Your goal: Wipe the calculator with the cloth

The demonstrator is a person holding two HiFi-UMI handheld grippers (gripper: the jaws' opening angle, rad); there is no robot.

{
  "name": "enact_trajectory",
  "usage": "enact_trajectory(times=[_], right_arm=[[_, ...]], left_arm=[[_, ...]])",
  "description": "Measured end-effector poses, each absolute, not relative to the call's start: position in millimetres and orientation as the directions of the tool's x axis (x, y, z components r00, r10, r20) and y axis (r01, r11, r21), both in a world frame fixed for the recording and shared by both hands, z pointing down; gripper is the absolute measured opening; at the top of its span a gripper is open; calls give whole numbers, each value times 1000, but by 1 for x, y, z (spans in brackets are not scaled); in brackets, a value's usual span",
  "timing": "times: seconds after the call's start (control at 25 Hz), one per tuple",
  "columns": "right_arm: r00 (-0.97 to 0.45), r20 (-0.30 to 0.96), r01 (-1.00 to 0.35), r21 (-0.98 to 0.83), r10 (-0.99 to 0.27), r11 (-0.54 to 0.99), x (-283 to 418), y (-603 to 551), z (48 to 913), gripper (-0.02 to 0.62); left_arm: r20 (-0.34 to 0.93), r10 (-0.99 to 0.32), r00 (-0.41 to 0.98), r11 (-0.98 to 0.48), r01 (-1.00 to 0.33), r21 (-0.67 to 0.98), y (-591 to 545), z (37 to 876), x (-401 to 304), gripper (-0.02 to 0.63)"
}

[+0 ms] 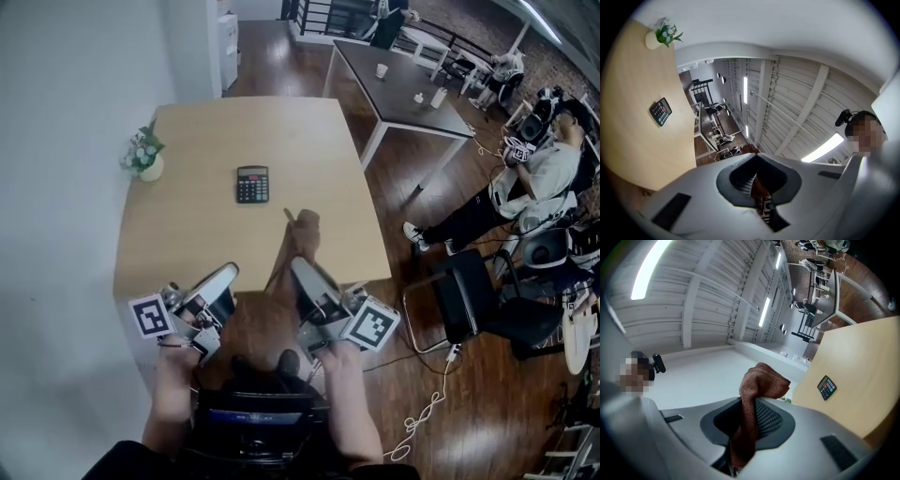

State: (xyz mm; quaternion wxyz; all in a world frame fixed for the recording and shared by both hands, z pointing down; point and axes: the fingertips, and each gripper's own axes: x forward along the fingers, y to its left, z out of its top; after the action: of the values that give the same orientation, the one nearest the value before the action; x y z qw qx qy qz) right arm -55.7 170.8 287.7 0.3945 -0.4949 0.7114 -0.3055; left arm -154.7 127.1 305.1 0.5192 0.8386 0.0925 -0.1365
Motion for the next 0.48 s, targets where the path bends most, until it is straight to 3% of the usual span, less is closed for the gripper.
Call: enact_trajectory(times=[0.48], right_arm=[[-219,-273,-479,-806,-937,347,-60,194,278,64]], left_arm=[[-318,-10,948,-458,279,844,143,300,-161,-5]])
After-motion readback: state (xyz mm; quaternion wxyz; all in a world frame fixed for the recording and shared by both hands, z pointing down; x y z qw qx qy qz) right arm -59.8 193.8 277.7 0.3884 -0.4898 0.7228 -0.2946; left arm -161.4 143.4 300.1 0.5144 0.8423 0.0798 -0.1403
